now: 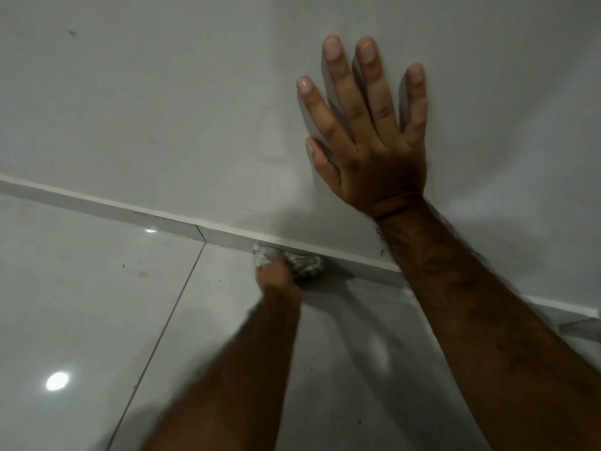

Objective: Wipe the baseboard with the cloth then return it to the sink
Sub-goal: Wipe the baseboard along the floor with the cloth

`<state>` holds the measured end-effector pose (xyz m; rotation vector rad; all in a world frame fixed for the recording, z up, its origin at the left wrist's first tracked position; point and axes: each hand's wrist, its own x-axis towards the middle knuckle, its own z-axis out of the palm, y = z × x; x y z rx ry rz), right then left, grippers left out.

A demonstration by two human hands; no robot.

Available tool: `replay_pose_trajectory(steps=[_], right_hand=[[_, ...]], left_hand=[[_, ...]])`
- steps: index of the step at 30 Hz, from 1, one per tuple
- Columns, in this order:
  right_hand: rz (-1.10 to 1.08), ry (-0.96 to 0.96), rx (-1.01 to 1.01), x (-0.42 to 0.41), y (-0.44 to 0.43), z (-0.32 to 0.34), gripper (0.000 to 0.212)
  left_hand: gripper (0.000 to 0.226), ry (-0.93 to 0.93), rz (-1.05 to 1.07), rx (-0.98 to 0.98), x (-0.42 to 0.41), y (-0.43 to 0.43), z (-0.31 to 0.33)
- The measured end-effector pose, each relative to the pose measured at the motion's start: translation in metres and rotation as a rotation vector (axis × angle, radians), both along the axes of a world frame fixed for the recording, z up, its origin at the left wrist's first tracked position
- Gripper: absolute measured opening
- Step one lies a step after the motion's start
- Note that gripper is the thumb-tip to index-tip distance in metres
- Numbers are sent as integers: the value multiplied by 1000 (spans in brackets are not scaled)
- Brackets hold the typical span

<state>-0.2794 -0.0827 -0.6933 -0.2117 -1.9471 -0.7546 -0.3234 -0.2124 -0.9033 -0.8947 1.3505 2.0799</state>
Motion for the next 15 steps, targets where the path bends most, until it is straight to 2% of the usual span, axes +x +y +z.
replay_pose_trajectory(steps=[3, 5, 7, 9, 13, 15], right_hand=[[-1, 0, -16, 0, 0, -2, 57], [10, -4, -16, 0, -1, -2, 57], [22, -7, -16, 0, -1, -1, 55], [28, 2, -19, 0, -1, 0, 54], [35, 10, -10, 1, 0, 0, 55], [41, 12, -11, 1, 1, 0, 55]], left_hand=[[29, -155, -234, 113, 69, 47, 15], [30, -158, -342, 173, 101, 74, 12], [28, -114, -384, 129, 99, 80, 0], [17, -56, -331, 108, 86, 70, -10], [29, 29, -3, 73, 32, 30, -13], [26, 122, 82, 75, 3, 9, -20]])
